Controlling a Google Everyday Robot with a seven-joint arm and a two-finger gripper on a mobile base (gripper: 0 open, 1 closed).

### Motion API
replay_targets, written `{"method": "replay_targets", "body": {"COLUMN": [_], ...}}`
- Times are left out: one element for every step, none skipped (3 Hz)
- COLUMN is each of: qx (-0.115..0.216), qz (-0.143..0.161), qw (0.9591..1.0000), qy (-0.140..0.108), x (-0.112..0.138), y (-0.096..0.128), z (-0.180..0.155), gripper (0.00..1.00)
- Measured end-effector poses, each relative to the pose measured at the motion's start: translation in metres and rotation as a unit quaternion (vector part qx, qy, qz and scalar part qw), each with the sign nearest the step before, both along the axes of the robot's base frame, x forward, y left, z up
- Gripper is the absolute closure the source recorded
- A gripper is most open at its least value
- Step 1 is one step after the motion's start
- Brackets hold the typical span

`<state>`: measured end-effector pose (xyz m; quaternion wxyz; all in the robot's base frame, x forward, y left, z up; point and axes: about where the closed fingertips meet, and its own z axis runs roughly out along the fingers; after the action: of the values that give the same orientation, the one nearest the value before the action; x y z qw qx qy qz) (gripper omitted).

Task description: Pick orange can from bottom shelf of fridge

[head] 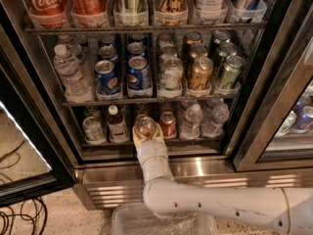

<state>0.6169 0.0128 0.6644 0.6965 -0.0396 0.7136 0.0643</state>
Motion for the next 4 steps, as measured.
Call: {"method": "replay_targets", "body": {"qx": [0.024, 0.025, 0.025, 0.033], "qz": [0.069, 0.098, 0.098, 0.091], "qw": [0.9971, 0.9944, 0.9944, 0.9946], "qy": [0.021, 0.031, 0.031, 0.035], "x": [-0.017, -0.022, -0.022, -0.029], "y": [0.019, 0.033, 0.033, 0.036], "z": [-0.006, -0.010, -0.010, -0.008], "gripper": [1.00, 1.00, 1.00, 1.00]}}
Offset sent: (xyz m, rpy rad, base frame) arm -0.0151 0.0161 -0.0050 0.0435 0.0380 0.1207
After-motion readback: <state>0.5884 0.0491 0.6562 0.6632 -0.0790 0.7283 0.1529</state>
